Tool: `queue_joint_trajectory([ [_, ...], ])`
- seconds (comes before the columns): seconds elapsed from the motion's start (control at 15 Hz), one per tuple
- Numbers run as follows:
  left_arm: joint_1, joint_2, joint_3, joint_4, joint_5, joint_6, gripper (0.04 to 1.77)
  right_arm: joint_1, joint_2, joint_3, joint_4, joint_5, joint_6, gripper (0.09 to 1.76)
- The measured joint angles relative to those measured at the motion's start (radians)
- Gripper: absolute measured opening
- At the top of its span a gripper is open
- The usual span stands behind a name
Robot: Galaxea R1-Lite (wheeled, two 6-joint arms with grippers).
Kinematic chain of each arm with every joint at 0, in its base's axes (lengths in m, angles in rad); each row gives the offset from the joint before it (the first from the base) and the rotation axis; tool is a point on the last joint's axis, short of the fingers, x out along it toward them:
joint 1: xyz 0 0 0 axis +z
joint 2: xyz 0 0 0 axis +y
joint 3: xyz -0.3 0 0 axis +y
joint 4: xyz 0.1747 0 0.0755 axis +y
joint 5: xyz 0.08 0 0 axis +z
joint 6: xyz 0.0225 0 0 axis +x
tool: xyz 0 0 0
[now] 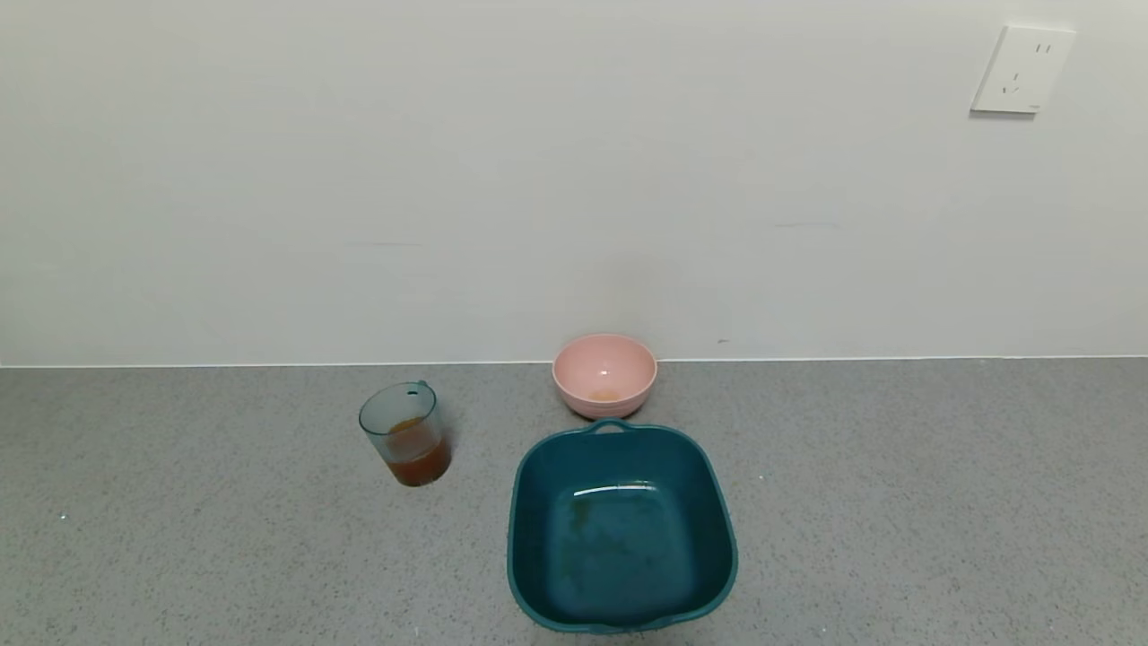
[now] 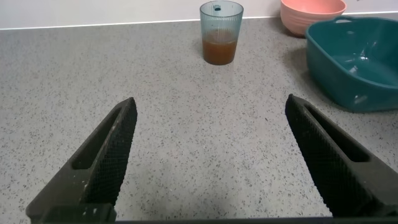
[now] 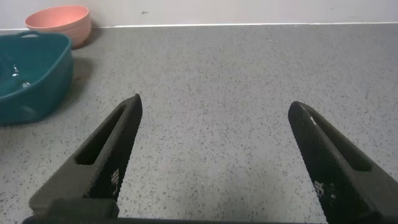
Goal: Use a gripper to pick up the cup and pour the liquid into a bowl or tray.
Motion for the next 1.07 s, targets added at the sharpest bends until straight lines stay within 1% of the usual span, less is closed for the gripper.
queue_joint_trajectory([
  [1.07, 0.000, 0.000, 0.000, -0.002, 0.000, -0.001, 1.72, 0.000, 0.000, 0.000, 0.000, 0.000, 0.000, 1.71],
])
